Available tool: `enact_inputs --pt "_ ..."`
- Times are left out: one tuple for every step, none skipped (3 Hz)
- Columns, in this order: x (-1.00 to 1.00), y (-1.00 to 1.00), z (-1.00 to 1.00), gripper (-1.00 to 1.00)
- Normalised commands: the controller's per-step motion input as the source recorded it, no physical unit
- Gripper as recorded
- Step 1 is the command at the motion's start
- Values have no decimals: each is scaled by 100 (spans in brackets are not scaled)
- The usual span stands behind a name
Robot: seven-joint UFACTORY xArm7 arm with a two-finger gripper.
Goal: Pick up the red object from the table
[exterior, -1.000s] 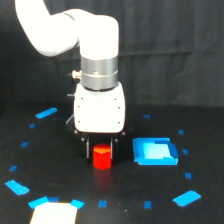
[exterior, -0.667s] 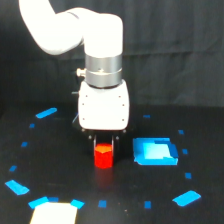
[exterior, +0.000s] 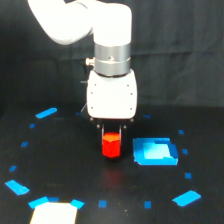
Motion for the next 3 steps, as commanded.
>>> enact_inputs --pt "-1 12 93 -100" --pt "7 15 100 -100" --pt "25 -49 100 -99"
